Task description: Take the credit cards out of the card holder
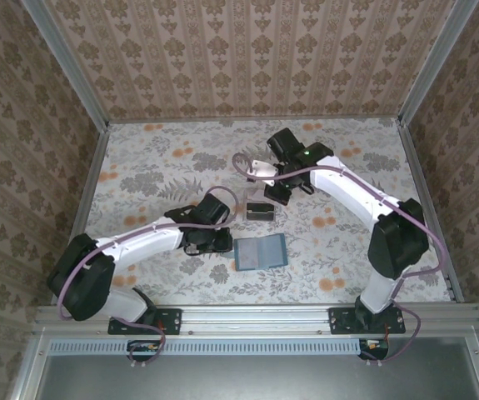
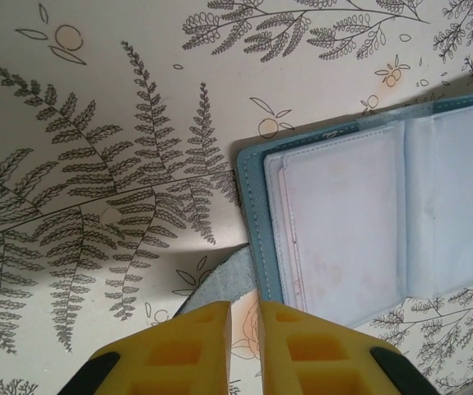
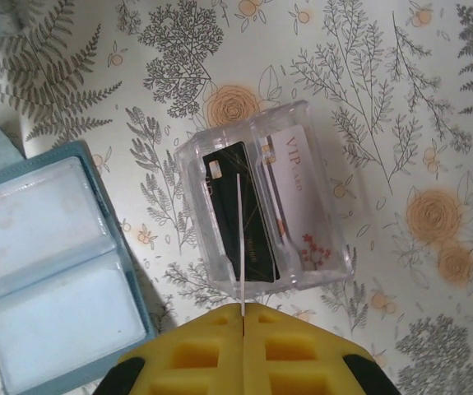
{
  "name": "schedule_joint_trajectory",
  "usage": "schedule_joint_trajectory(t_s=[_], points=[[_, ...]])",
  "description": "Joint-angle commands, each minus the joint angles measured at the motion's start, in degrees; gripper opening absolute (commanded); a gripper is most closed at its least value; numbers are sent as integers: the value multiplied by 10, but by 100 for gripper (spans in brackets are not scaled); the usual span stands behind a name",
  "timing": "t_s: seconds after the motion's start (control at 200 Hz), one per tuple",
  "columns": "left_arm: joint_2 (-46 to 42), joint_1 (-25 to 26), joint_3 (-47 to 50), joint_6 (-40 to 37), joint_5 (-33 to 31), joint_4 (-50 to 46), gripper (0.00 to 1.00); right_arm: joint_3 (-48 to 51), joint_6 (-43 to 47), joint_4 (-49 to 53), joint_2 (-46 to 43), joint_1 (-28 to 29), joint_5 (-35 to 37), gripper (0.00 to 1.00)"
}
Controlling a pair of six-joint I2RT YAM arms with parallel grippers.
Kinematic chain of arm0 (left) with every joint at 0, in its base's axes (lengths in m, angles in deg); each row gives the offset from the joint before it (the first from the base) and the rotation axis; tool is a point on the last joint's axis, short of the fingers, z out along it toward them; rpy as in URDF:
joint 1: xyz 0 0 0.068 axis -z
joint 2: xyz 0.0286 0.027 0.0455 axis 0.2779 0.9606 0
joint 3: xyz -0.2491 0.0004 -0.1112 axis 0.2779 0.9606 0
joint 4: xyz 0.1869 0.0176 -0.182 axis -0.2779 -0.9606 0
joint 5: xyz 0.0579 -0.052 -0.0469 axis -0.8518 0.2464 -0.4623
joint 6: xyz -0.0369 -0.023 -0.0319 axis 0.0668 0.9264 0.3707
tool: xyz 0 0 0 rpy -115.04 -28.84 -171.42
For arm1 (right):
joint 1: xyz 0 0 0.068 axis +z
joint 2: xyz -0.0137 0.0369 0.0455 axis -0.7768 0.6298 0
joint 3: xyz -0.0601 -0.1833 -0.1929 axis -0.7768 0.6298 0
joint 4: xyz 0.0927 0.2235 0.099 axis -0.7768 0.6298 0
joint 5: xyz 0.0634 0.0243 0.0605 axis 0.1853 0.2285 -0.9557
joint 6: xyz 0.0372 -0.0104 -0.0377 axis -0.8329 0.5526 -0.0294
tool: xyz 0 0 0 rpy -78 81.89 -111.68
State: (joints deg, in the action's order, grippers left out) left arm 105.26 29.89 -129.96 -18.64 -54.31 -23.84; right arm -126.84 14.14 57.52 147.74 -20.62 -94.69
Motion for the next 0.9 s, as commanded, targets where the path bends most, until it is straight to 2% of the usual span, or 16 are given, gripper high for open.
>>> schedule_joint_trajectory(t_s=[0.0,0.4,0.685,0.795,0.895], points=[[-16,-4,12,14,-9,-6,18,-53,72,60,40,-4,16,0],[-39,-14,36,24,-9,-14,18,-206,118,133,178,-5,19,0],[-39,-22,36,27,-10,-15,18,-264,130,166,240,-4,16,0],[-39,-25,37,24,-9,-16,18,-276,127,176,255,-4,14,5],[-38,-30,37,22,-6,-16,18,-282,111,166,257,-5,29,19]])
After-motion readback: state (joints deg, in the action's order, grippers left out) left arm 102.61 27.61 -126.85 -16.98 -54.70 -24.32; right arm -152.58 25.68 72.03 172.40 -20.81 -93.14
